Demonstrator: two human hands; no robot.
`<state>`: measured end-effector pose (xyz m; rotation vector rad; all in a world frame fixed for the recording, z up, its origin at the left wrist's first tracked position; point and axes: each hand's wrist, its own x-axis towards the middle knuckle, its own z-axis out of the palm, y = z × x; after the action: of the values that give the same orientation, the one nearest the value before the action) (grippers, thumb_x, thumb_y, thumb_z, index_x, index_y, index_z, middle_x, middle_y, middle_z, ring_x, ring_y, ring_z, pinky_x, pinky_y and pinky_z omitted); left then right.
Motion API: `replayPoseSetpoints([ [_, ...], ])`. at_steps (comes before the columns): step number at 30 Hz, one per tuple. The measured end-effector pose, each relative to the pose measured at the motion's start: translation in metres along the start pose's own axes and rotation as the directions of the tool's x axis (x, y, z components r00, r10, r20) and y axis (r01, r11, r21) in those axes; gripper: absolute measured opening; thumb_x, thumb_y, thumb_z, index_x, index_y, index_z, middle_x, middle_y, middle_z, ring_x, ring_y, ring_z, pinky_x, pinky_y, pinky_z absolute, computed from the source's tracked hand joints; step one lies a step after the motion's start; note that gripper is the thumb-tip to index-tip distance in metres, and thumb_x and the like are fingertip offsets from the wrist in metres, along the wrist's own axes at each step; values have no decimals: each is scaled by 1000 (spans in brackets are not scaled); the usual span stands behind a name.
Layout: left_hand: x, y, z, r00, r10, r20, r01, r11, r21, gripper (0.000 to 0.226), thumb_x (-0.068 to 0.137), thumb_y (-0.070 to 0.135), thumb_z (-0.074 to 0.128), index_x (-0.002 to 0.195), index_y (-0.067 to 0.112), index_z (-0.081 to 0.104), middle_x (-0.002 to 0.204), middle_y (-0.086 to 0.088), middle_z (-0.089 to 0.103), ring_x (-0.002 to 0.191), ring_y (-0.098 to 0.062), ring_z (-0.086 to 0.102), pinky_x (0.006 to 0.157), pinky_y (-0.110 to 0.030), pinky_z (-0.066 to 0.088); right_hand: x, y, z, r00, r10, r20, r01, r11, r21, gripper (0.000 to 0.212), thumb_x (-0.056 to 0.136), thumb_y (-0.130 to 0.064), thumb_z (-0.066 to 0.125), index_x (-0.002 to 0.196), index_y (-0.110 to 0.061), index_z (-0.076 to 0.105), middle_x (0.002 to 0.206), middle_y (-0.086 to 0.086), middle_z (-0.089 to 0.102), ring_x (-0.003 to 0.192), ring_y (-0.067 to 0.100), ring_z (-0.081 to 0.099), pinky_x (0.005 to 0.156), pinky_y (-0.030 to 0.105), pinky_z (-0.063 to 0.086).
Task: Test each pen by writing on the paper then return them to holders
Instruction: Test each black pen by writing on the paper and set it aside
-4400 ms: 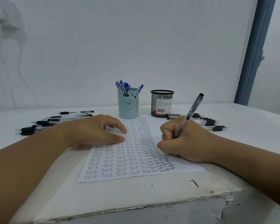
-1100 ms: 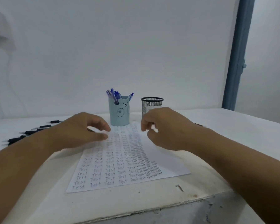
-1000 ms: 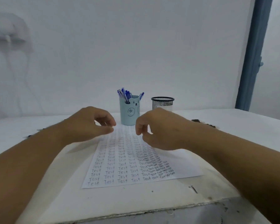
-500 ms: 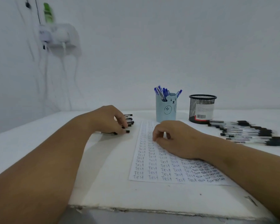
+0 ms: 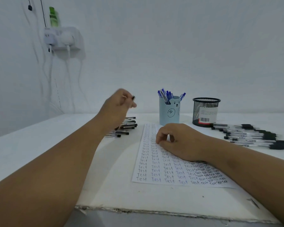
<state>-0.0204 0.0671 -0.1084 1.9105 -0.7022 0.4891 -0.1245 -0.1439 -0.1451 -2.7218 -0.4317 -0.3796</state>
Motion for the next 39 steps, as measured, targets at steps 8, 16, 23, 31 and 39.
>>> replayPoseSetpoints([
  [8, 12, 7, 1, 880, -470, 65, 179, 202, -963, 31, 105, 33, 35, 80, 17, 42, 61, -1, 38, 47, -15, 32, 59, -27, 39, 0, 2, 1, 1000, -16, 2, 16, 1000, -10, 12, 99, -26, 59, 104, -30, 69, 98, -20, 60, 84, -18, 49, 69, 5, 37],
  [16, 8, -1, 2, 860, -493, 128, 150, 4, -989, 26, 90, 27, 34, 67, 15, 37, 52, 3, 24, 41, -15, 19, 50, -21, 27, 2, 4, 2, 1000, -12, 4, 12, 1000, -6, 12, 98, -26, 59, 103, -30, 68, 99, -19, 60, 84, -19, 48, 69, 6, 36],
  [23, 3, 6, 10, 879, -457, 139, 189, 65, -980, 5, 64, 12, 34, 64, 17, 36, 51, 3, 22, 40, -14, 17, 47, -21, 26, -1, 4, 0, 1000, 21, 2, -21, 999, 35, 11, 97, -27, 61, 103, -33, 68, 99, -19, 62, 86, -5, 54, 71, 10, 39],
  [31, 2, 10, 23, 898, -382, 220, 239, 3, -971, 28, 93, 24, 30, 70, 12, 42, 59, -2, 32, 46, -18, 30, 62, -29, 40, -1, 9, -3, 979, 115, -168, -80, 977, 199, 19, 93, -29, 68, 109, -35, 60, 95, -13, 64, 87, 3, 58, 74, 21, 48],
  [39, -4, 29, 39, 917, -307, 256, 285, 53, -957, 7, 73, 11, 34, 67, 14, 37, 61, -2, 25, 48, -19, 31, 63, -30, 42, -5, 7, -6, 956, 111, -271, -57, 978, 201, 31, 86, -40, 76, 113, -35, 64, 98, -15, 61, 77, 4, 56, 68, 17, 42],
])
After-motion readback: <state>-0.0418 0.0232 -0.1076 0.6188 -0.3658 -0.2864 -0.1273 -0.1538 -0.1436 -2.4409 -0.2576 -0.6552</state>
